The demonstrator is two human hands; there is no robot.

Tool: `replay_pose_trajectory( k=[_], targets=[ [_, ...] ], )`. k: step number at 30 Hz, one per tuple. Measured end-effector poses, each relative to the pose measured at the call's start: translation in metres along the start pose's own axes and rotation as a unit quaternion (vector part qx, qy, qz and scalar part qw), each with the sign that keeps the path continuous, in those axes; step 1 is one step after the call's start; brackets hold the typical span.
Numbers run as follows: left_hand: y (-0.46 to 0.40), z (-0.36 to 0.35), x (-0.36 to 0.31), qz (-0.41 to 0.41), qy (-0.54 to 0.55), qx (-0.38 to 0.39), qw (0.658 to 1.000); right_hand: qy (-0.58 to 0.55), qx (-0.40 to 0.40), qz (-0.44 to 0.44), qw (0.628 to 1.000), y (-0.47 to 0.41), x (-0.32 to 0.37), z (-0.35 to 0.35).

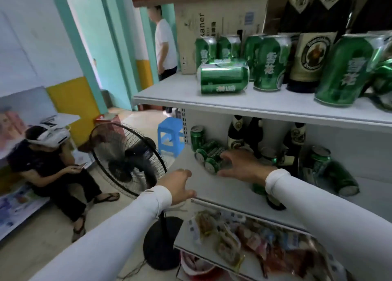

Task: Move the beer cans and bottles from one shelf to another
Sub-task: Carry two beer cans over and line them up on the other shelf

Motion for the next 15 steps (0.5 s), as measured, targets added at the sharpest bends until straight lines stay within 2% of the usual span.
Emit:
replay_pose_trajectory(
  k=[3,8,15],
  targets=[
    [-0.035,-0.005,0.007,-0.053,-0.006,0.012,0.999,-0.003,-0.008,-0.048,0.999,-0.012,-0.008,0.003],
    [-0.080,-0.004,0.025,-0.070,-0.021,0.021,0.997,0.026,-0.031,-0.059,0.997,-0.042,-0.016,-0.013],
    [-0.133,-0.014,0.054,-0.069,-0.030,0.041,0.996,-0.008,-0.008,-0.091,0.996,-0.075,-0.016,-0.048]
  ],
)
Point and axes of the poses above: each hand's wrist, its own y-axis away from the middle knuckle, its own z-axis out of the back of the hand, x = y × z, the point moved 5 cm from there along -y, towards the middle knuckle, and after that the axes turned 5 degrees about -x, right-handed, at the moved point
